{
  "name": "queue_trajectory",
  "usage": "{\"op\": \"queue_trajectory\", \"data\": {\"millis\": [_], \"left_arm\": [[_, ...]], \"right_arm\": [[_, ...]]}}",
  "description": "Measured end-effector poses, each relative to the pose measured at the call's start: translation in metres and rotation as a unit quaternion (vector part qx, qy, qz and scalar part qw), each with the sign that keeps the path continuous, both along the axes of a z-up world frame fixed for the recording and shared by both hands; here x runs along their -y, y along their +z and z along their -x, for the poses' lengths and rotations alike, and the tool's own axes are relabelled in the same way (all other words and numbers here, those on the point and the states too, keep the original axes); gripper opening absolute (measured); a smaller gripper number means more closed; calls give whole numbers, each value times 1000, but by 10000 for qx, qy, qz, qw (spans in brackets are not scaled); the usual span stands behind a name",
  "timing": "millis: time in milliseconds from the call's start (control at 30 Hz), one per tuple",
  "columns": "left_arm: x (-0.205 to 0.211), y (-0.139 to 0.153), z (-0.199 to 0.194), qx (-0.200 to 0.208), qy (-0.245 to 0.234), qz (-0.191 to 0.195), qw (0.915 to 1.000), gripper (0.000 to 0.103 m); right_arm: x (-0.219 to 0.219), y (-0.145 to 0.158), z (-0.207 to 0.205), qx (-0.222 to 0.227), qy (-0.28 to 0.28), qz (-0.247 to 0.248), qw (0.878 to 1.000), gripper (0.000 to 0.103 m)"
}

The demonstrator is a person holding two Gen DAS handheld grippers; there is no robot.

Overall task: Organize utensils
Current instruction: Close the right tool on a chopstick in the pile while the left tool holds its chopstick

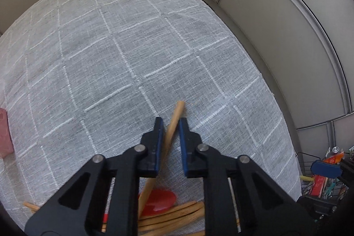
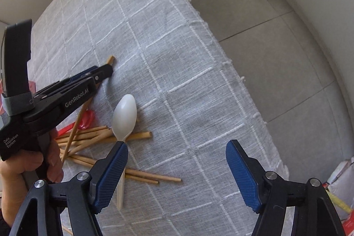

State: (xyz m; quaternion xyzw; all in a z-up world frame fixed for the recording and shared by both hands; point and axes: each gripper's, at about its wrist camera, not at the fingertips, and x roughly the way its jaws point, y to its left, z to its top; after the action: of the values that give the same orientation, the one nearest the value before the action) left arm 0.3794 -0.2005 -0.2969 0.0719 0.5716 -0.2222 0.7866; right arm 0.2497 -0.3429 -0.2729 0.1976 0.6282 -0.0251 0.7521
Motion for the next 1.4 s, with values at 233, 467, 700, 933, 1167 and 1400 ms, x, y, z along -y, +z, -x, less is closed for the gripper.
{"op": "queue_trajectory", "data": {"millis": [233,467,700,933,1167,1400], "left_arm": [[-23,9,3,84,201,193,9996,8],[-69,53,29,433,433,407,9973,8],[-123,88,68,566,935,519,9927,8],[-168,107,114,642,1293,643,9874,8],[-192,101,131,724,1632,596,9821,8],[-203,90,137,704,1669,400,9826,8]], "right_arm": [[-15,-6,-2,-90,175,-198,9996,78],[-38,-2,-2,8,347,-519,9980,74],[-73,-14,-13,-33,515,-936,9943,51],[-90,-38,-24,-93,62,-1214,9925,33],[-92,-50,-35,-44,-557,-1061,9928,18],[-82,-59,-49,-97,-1031,-1447,9840,15]]}}
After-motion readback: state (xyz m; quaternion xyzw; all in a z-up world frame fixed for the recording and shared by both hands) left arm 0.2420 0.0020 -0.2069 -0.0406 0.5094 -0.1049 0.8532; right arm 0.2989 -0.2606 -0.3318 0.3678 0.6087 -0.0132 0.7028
